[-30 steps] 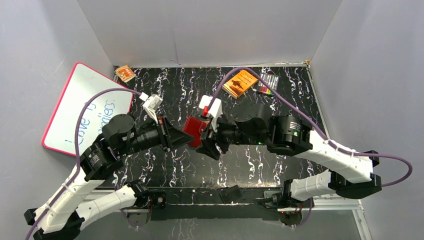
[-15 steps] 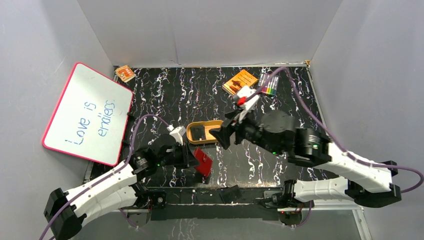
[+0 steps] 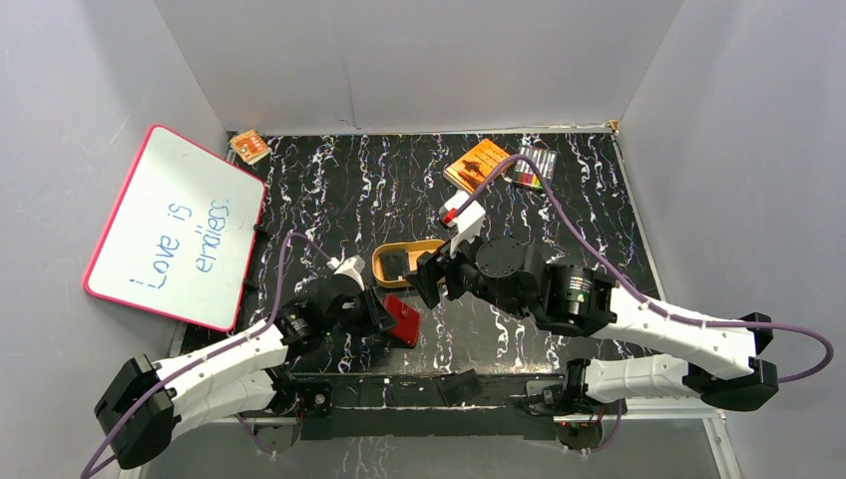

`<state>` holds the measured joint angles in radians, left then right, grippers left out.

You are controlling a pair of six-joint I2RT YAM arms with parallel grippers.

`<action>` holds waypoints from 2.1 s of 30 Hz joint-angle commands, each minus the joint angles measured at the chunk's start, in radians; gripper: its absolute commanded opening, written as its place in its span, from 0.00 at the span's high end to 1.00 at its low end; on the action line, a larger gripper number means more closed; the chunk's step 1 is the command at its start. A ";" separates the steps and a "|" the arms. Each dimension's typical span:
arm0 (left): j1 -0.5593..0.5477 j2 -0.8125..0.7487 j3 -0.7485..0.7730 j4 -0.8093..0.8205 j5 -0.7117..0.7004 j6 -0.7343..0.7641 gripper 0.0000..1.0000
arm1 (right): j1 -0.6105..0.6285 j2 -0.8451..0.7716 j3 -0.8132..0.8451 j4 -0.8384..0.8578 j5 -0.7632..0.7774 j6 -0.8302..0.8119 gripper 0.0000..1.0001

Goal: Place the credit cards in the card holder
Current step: Place the card holder at the center of the board, then reset both arms

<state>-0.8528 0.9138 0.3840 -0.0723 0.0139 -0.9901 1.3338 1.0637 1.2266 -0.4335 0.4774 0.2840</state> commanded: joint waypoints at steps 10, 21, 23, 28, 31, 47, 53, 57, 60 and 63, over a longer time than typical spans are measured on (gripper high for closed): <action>-0.002 0.005 -0.047 -0.136 -0.148 -0.047 0.77 | 0.002 -0.052 -0.041 0.068 0.048 0.056 0.16; -0.002 -0.035 0.010 -0.317 -0.272 -0.076 0.46 | 0.002 -0.060 -0.072 0.054 0.056 0.079 0.15; -0.002 -0.065 0.044 -0.397 -0.330 -0.104 0.41 | 0.002 -0.055 -0.070 0.047 0.061 0.082 0.15; -0.002 -0.173 0.182 -0.564 -0.483 -0.130 0.26 | 0.001 -0.024 -0.045 0.003 0.109 0.116 0.14; -0.002 -0.187 0.294 -0.629 -0.563 -0.099 0.11 | -0.003 0.033 0.005 -0.051 0.134 0.135 0.05; -0.002 0.166 0.868 -0.860 -0.624 -0.191 0.08 | -0.697 0.265 0.087 -0.037 -0.299 0.383 0.01; -0.002 0.126 0.904 -0.853 -0.722 -0.129 0.08 | -0.867 0.102 0.124 -0.036 -0.140 0.330 0.01; -0.002 0.093 0.921 -0.722 -0.707 0.169 0.06 | -0.869 0.014 0.201 -0.044 0.001 0.161 0.01; -0.002 0.029 0.918 -0.619 -0.712 0.355 0.06 | -0.867 -0.042 0.234 -0.061 0.070 0.087 0.01; -0.002 -0.061 0.926 -0.540 -0.722 0.441 0.06 | -0.859 -0.101 0.234 -0.100 0.090 0.057 0.01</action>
<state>-0.8539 0.9730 1.2667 -0.7567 -0.6521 -0.7872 0.4694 1.0145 1.4410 -0.5041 0.4706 0.4461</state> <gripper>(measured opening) 0.935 0.984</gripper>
